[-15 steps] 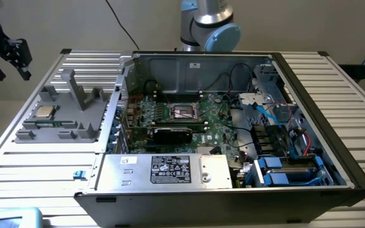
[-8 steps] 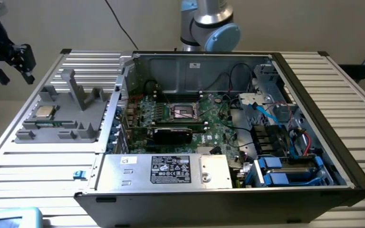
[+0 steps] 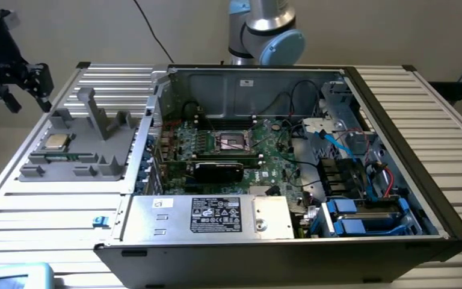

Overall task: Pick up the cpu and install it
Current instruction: 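Pick up the cpu and move it towards the insertion slot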

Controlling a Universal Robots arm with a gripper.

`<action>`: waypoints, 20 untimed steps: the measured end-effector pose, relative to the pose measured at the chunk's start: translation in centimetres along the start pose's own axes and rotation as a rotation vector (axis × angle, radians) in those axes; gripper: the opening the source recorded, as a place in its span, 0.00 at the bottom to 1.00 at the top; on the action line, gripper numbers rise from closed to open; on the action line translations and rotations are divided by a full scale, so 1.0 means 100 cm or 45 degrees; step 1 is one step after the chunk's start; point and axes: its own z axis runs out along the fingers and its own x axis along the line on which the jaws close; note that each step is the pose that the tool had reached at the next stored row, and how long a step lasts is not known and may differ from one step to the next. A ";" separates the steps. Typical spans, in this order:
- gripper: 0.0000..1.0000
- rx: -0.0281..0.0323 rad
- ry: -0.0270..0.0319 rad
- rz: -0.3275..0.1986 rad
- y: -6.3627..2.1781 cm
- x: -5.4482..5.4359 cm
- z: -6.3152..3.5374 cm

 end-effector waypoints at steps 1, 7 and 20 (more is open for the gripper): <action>0.65 -0.0001 0.0000 0.000 -0.0001 -0.001 0.0019; 0.65 -0.0002 0.0002 0.003 -0.0005 -0.004 0.0128; 0.73 -0.0013 0.0000 0.008 -0.0012 -0.004 0.0364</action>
